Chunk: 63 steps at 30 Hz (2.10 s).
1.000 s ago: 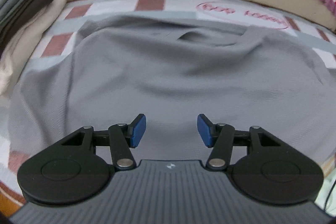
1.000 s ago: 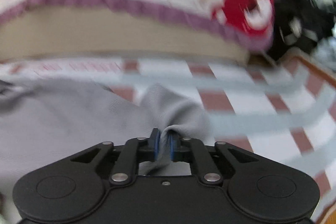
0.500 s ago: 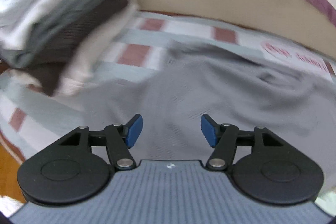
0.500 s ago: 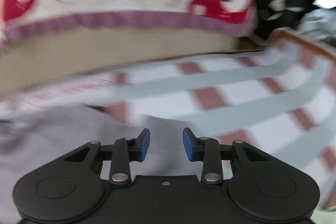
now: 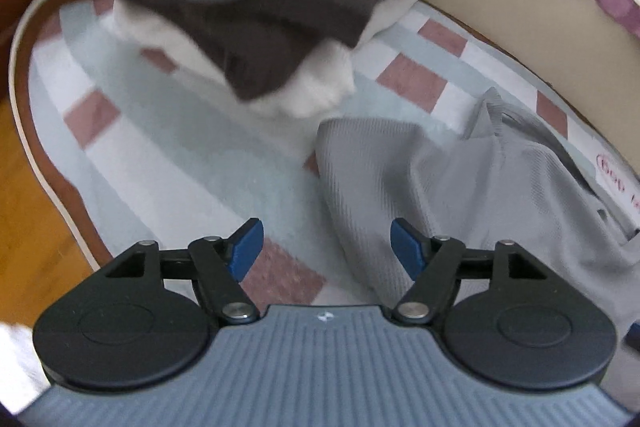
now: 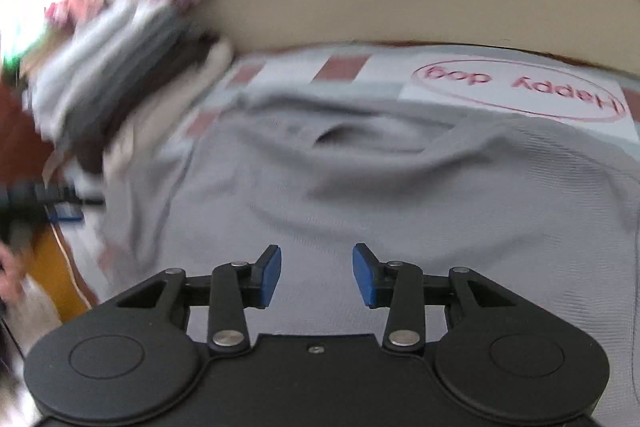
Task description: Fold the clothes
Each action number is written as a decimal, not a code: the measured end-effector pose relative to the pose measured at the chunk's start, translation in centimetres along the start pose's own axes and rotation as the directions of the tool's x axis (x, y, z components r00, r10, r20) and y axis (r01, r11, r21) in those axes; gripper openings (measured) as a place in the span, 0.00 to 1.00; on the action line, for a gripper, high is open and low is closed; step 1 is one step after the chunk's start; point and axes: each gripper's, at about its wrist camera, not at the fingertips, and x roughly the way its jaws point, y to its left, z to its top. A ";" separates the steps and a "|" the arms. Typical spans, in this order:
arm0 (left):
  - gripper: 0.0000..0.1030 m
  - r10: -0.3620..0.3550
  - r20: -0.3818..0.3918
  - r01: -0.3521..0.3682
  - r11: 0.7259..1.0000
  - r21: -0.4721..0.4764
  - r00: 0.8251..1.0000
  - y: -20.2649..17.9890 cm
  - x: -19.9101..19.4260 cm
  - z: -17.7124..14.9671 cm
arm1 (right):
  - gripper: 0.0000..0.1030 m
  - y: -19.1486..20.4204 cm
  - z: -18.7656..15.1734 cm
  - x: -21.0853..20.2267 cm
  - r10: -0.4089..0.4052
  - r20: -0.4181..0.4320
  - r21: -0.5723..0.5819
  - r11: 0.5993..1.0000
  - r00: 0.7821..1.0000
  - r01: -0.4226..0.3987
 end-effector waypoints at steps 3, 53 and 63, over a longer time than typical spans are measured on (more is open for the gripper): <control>0.68 -0.102 -0.034 0.100 0.993 -0.054 0.994 0.3 1.3 -0.6 | 0.45 3.2 -1.5 -0.1 -0.188 0.023 -0.249 0.950 0.982 0.188; 0.50 -0.013 -0.004 0.011 0.959 -0.282 1.000 4.2 2.5 -2.0 | 0.81 1.1 -4.3 2.7 -0.201 -0.139 -0.241 0.957 0.970 0.164; 0.58 0.008 0.154 0.026 0.976 -0.218 0.988 4.4 -1.0 -0.8 | 0.80 1.5 -3.5 3.1 -0.164 -0.109 -0.275 0.953 0.980 0.129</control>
